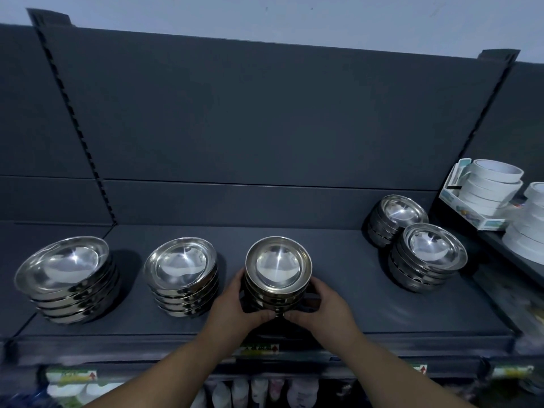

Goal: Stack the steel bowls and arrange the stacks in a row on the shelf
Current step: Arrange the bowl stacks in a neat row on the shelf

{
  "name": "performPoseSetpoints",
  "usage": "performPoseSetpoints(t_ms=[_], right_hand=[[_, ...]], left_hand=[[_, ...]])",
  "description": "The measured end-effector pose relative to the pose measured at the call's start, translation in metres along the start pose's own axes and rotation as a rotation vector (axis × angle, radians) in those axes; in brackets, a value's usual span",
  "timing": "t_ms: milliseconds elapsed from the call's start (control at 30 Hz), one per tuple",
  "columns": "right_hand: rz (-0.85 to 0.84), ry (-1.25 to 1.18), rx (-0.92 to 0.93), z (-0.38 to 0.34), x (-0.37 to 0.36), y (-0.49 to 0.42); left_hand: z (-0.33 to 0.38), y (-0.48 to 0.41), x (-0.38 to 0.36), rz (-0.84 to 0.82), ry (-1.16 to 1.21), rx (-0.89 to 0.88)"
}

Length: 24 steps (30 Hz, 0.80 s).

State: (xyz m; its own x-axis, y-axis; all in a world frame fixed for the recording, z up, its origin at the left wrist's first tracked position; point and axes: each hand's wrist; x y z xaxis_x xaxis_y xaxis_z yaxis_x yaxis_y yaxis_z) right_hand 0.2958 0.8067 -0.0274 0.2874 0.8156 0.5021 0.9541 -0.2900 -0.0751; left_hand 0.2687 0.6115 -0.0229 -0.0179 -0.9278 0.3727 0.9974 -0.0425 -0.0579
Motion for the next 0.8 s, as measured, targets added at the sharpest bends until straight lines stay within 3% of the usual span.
performPoseSetpoints(t_ms=[233, 433, 667, 800], right_hand=[[-0.007, 0.046, -0.006, -0.003, 0.003, 0.009], [-0.051, 0.260, -0.008, 0.001, 0.022, 0.025], [-0.062, 0.432, 0.047, 0.025, 0.084, 0.064], [-0.106, 0.430, -0.018, 0.057, 0.142, 0.100]], left_hand=[[0.009, 0.005, 0.007, -0.007, -0.146, -0.019], [0.009, 0.027, 0.008, -0.041, -0.384, -0.005], [0.026, 0.074, -0.023, -0.031, -0.618, -0.050], [0.046, 0.115, -0.068, -0.049, -0.653, -0.094]])
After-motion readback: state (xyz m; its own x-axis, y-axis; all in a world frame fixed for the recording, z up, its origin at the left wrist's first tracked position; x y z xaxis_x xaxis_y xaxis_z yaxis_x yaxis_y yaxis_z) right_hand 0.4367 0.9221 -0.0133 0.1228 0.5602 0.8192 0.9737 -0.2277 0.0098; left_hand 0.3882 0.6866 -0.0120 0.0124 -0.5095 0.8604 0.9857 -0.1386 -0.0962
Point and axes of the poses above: each hand's wrist, its own y-axis away from the middle knuckle, its own x-axis out of the back of the hand, z = x × y, and after that the axes turned 9 degrees about z, right-handed
